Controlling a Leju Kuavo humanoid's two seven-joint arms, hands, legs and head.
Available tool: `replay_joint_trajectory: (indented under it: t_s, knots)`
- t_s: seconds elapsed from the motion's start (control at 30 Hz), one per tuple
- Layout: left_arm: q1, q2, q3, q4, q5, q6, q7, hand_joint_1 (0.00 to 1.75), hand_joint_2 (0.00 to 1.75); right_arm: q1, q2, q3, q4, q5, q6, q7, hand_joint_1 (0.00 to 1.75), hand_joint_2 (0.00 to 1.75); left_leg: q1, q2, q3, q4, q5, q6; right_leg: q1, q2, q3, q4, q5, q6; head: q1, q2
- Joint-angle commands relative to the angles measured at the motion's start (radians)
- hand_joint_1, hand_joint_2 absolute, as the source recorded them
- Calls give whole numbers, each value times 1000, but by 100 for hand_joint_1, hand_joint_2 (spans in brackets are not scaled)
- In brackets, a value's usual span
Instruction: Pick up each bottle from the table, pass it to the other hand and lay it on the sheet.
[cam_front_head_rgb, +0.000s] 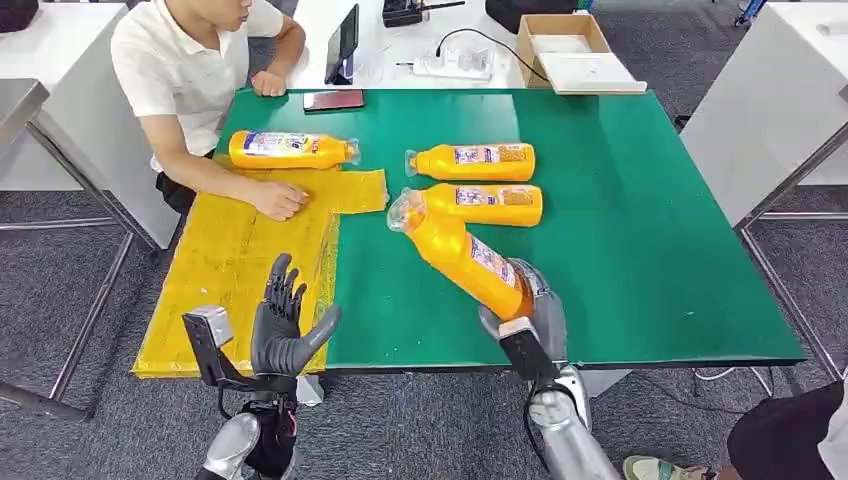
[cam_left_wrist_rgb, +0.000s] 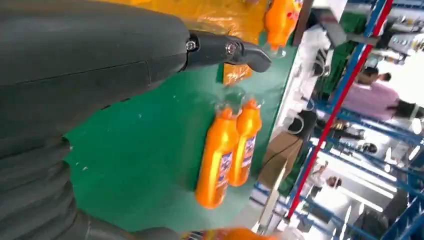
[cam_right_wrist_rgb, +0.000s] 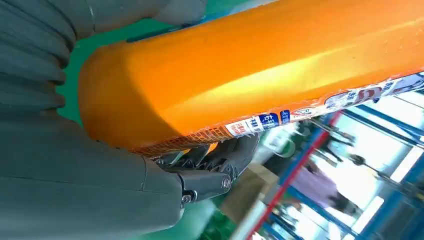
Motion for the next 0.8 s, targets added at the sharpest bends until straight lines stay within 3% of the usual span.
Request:
replay_joint_trajectory:
  t_s: [0.03, 0.3, 0.57, 0.8]
  knots:
    - [0, 41, -95, 47, -12, -79, -4, 0, 175, 42, 32, 75, -145, -10, -70, -32, 175, 175, 1, 0, 3, -1, -2, -2, 1, -1, 3, -1, -2, -2, 0, 0]
    - [5, 46, -110, 25, -47, -123, -38, 0, 175, 22, 39, 122, -73, -24, -53, -32, 175, 175, 0, 1, 0, -1, -1, -1, 1, -1, 0, -1, -1, -2, 0, 0]
    - [-24, 22, -117, 47, -73, -182, -47, 0, 175, -39, 113, 386, 178, 66, -37, -93, 175, 175, 2, 4, 2, -1, -2, -2, 2, 2, 2, -1, -1, -2, 0, 0]
    - [-56, -16, -95, 63, 14, -160, -27, 0, 175, -36, 143, 572, 221, 32, -52, -93, 175, 175, 2, 0, -1, 0, -1, -1, 2, -1, -1, -1, -1, -2, 0, 0]
